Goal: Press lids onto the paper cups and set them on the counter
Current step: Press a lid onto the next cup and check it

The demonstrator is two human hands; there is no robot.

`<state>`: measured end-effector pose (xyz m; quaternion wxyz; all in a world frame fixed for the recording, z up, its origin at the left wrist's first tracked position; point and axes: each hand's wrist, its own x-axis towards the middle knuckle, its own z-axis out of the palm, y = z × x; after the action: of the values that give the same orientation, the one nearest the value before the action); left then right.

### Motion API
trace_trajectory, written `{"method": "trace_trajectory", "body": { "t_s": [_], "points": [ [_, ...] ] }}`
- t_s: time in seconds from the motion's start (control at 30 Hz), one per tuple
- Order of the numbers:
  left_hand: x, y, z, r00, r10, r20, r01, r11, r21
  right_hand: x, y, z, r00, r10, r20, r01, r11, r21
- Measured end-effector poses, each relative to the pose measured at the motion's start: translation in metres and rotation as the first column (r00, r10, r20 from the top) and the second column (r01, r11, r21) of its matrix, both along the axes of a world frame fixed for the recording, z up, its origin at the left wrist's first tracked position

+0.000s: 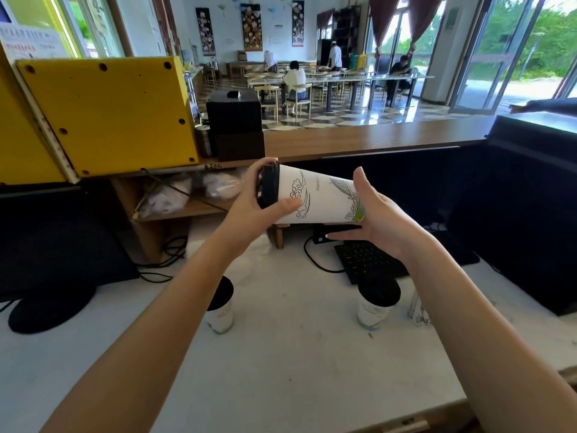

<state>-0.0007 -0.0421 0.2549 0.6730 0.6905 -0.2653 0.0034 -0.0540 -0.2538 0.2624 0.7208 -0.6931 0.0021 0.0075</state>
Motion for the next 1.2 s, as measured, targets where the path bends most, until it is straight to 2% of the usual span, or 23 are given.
{"method": "trace_trajectory", "body": {
  "t_s": [0.1,0.23,0.3,0.4,0.47,0.53,0.63,0.77,0.87,0.93,1.03,1.2],
  "points": [
    [-0.007,-0.001,-0.001,0.982,-0.009,0.189,0.004,1.000,0.023,0.002,0.000,0.003,0.997,0.037,-0.067,-0.037,0.999,0.000],
    [-0.003,0.005,-0.002,0.938,-0.048,0.344,-0.005,0.989,0.149,0.001,0.000,0.004,0.999,0.026,0.021,-0.029,0.991,0.133],
    [0.002,0.011,-0.004,0.944,-0.098,0.314,0.038,0.981,0.192,0.001,0.002,0.002,0.997,0.012,0.078,-0.025,0.986,0.165],
    [0.010,0.019,-0.001,0.978,-0.162,0.134,0.132,0.969,0.207,0.001,0.004,-0.002,0.992,-0.015,0.125,-0.007,0.985,0.171],
    [0.018,0.023,0.003,0.982,-0.180,-0.062,0.187,0.972,0.140,0.002,0.005,-0.003,0.987,-0.017,0.157,-0.011,0.984,0.178],
    [0.026,0.023,0.008,0.942,-0.226,-0.249,0.239,0.971,0.022,0.004,0.007,-0.001,0.980,0.002,0.198,-0.042,0.979,0.197],
    [0.032,0.022,0.014,0.894,-0.246,-0.375,0.246,0.968,-0.050,0.006,0.005,0.005,0.969,0.048,0.243,-0.097,0.977,0.192],
    [0.029,0.019,0.019,0.945,-0.165,-0.283,0.164,0.986,-0.030,0.010,0.009,0.006,0.969,0.017,0.245,-0.113,0.916,0.385],
    [0.022,0.009,0.012,0.986,-0.042,-0.161,0.040,0.999,-0.012,0.015,0.021,0.003,0.979,-0.055,0.198,-0.081,0.781,0.619],
    [0.018,0.003,0.002,0.991,-0.027,-0.134,0.023,0.999,-0.029,0.020,0.026,0.006,0.985,-0.084,0.148,-0.047,0.698,0.714],
    [0.016,0.000,-0.010,0.987,-0.076,-0.139,0.070,0.997,-0.045,0.027,0.031,0.016,0.977,-0.154,0.145,0.013,0.729,0.685],
    [0.023,0.000,-0.010,0.994,-0.073,-0.080,0.079,0.994,0.070,0.034,0.038,0.044,0.946,-0.181,0.271,0.032,0.879,0.475]
  ]
}}
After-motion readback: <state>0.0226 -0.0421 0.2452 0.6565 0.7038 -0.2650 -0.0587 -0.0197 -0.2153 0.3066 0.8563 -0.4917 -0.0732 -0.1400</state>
